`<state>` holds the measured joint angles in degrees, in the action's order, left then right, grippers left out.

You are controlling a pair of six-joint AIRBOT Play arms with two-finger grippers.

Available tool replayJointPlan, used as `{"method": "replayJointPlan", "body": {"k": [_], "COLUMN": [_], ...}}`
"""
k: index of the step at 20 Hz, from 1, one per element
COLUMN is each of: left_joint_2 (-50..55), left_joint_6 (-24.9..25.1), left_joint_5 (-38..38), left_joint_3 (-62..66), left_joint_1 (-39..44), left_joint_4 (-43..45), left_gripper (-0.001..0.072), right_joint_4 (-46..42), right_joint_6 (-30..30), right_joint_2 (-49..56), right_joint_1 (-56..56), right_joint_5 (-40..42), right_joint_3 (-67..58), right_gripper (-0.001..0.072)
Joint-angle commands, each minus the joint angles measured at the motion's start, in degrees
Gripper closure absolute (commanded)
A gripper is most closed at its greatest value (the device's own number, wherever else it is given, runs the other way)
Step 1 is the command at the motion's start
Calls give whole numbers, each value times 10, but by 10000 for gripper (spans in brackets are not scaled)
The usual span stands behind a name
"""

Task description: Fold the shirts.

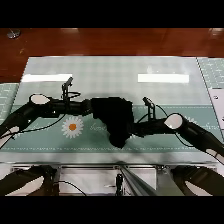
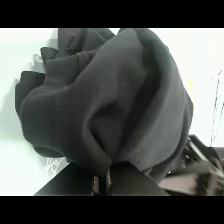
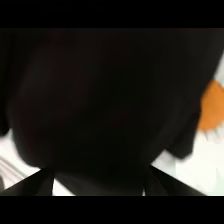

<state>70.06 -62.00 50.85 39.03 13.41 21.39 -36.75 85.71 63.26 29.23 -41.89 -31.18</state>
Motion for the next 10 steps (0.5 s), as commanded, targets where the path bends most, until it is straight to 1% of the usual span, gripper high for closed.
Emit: {"method": "replayJointPlan", "body": {"k": [1,2,4,6,8,10], "left_joint_2": [0,-2,-19,-49,-64,-64], "left_joint_6": [0,1,13,13,4,-12], "left_joint_5": [2,8,36,37,11,-9], "left_joint_3": [2,10,56,141,257,386], "left_joint_1": [-1,-6,-24,-47,-61,-69], "left_joint_4": [0,0,-2,-10,-16,-15], "left_gripper": [678,679,678,679,679,679], "right_joint_4": [16,13,-19,-71,-106,-138], "right_joint_6": [-26,-42,-63,-47,-24,-7], "right_joint_2": [66,70,60,44,42,42], "right_joint_1": [9,1,-36,-93,-152,-186], "right_joint_5": [26,16,-53,-114,-164,-211], "right_joint_3": [-39,-59,-136,-259,-433,-599], "right_gripper": [460,679,683,683,684,683]}}
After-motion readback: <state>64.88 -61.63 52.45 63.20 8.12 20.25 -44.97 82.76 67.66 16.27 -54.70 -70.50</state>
